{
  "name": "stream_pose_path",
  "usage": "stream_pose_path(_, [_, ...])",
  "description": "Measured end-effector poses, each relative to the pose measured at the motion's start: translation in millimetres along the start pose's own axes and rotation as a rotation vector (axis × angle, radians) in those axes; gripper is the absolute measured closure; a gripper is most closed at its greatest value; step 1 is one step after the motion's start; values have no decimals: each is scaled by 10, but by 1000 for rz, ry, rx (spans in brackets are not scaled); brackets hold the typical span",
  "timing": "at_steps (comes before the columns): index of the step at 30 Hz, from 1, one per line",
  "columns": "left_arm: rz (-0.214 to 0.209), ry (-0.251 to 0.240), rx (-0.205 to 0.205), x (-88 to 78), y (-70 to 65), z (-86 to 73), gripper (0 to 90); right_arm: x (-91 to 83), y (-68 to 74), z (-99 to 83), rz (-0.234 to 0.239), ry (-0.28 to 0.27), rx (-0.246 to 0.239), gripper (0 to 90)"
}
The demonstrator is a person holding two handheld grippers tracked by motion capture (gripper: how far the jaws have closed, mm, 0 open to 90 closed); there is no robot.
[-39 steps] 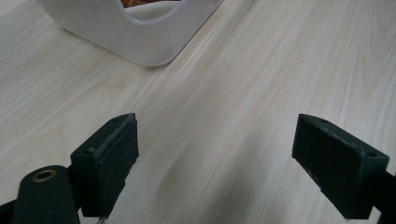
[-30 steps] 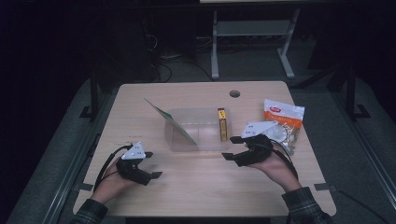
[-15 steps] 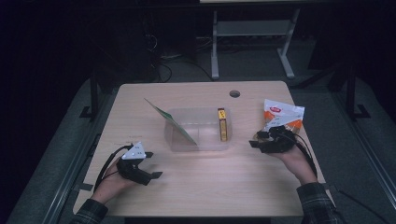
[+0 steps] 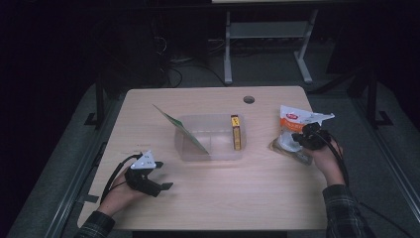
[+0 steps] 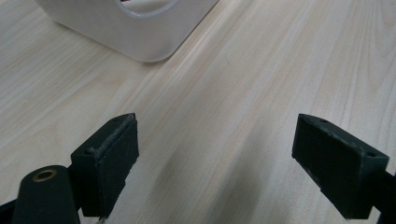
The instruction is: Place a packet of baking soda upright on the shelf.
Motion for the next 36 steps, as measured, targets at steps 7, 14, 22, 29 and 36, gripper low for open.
stream_pose_path(7, [2,-2,-4,0,-3,-5,142,97,-30,-74,3,67,5,900])
stream_pose_path(14, [0,-3,-3,-5,-6,-7,142,47,103,-103,36,107,-22,900])
stream_pose_path(22, [-6,8,13,-13,-10,-3,142,-38,434,-184,86,137,-89,900])
stream_pose_path(29, [-6,2,14,-10,-11,-5,142,-161,431,-181,23,133,-136,900])
stream_pose_path(36, [-6,0,10,-10,-12,-5,142,-183,333,-290,66,172,-100,900])
Point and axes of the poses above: each handheld gripper's, and its own axes: x roughly forward along the jaws, z roughly out of its top, y roughly to its left, the point moved 1 cm from there along x, roughly forward along the jaws, and after that the axes turned 7 degrees about z, right-handed, at the moved point
